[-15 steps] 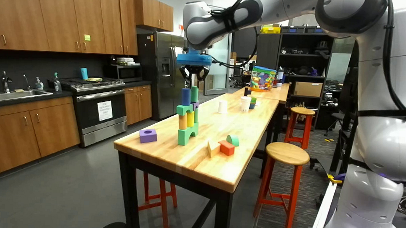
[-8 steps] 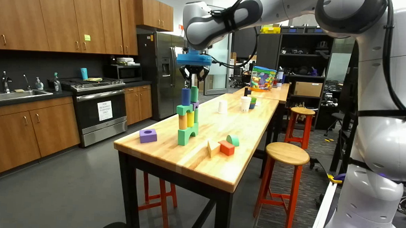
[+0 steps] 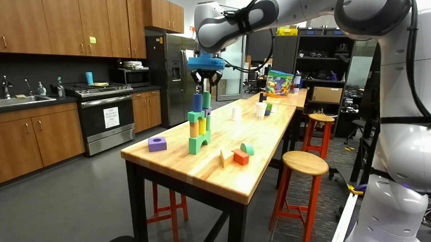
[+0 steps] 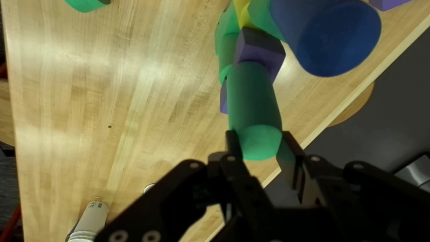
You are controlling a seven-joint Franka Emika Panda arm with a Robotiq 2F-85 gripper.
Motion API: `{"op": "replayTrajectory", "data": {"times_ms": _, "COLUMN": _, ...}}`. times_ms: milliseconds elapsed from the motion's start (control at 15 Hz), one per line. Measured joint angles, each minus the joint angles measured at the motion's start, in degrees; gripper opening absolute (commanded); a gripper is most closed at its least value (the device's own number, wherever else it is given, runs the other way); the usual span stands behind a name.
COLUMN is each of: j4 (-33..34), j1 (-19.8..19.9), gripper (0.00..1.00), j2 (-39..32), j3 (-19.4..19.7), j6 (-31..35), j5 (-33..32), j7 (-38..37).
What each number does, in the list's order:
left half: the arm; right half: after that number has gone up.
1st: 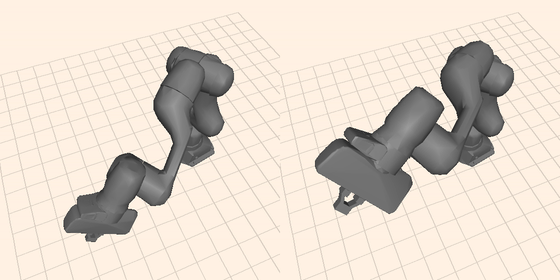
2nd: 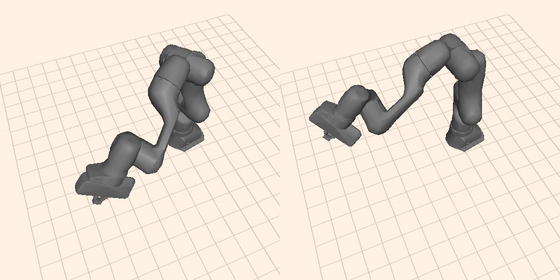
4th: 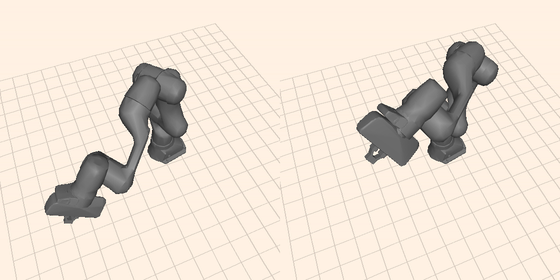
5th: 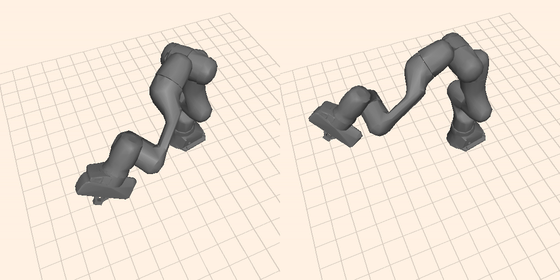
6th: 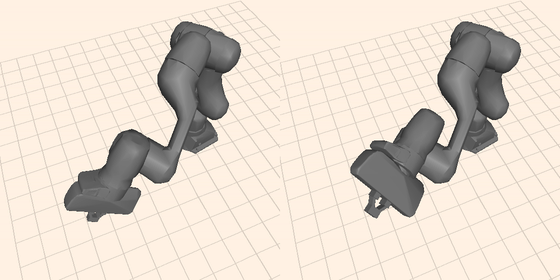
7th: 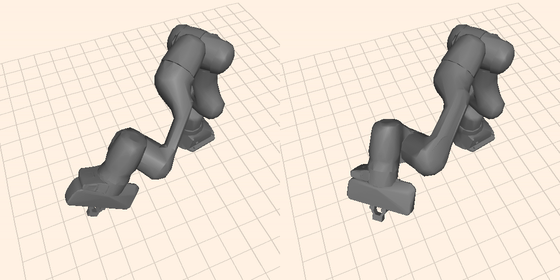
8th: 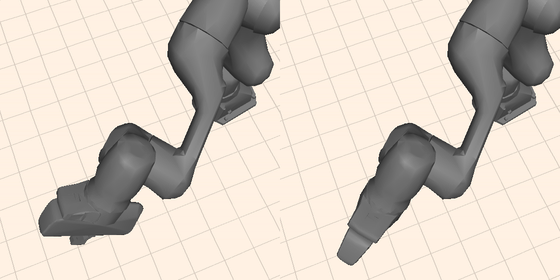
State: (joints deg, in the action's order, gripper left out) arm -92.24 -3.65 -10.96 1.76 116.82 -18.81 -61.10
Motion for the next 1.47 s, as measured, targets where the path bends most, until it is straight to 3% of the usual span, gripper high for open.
{"op": "replayTrajectory", "data": {"times_ms": 67, "j4": 0.00, "j1": 0.00, "gripper": 0.58, "j2": -0.01, "j3": 0.00, "j6": 0.00, "j5": -0.02, "j7": -0.02}}
{"op": "replayTrajectory", "data": {"times_ms": 133, "j4": 0.00, "j1": 0.00, "gripper": 0.58, "j2": -0.01, "j3": 0.00, "j6": 0.00, "j5": -0.02, "j7": -0.04}}
{"op": "replayTrajectory", "data": {"times_ms": 267, "j4": 0.00, "j1": 0.00, "gripper": 0.69, "j2": -0.02, "j3": 0.00, "j6": 0.00, "j5": -0.13, "j7": -0.22}}
{"op": "replayTrajectory", "data": {"times_ms": 333, "j4": 0.00, "j1": 0.00, "gripper": 0.50, "j2": -0.02, "j3": 0.00, "j6": 0.00, "j5": -0.17, "j7": -0.26}}
{"op": "replayTrajectory", "data": {"times_ms": 533, "j4": 0.00, "j1": 0.00, "gripper": 0.69, "j2": -0.13, "j3": 0.00, "j6": -0.01, "j5": -0.17, "j7": -0.23}}
{"op": "replayTrajectory", "data": {"times_ms": 867, "j4": 0.00, "j1": 0.00, "gripper": 0.70, "j2": -0.19, "j3": 0.00, "j6": -0.01, "j5": -0.17, "j7": -0.22}}
{"op": "replayTrajectory", "data": {"times_ms": 933, "j4": 0.00, "j1": 0.00, "gripper": 0.92, "j2": -0.20, "j3": 0.00, "j6": -0.01, "j5": -0.17, "j7": -0.22}}
{"op": "replayTrajectory", "data": {"times_ms": 1133, "j4": 0.00, "j1": 0.00, "gripper": 0.99, "j2": -0.23, "j3": 0.00, "j6": -0.01, "j5": -0.17, "j7": -0.22}}
{"op": "replayTrajectory", "data": {"times_ms": 1467, "j4": 0.07, "j1": 0.01, "gripper": 1.00, "j2": -0.25, "j3": 0.02, "j6": -0.06, "j5": -0.10, "j7": -0.15}}
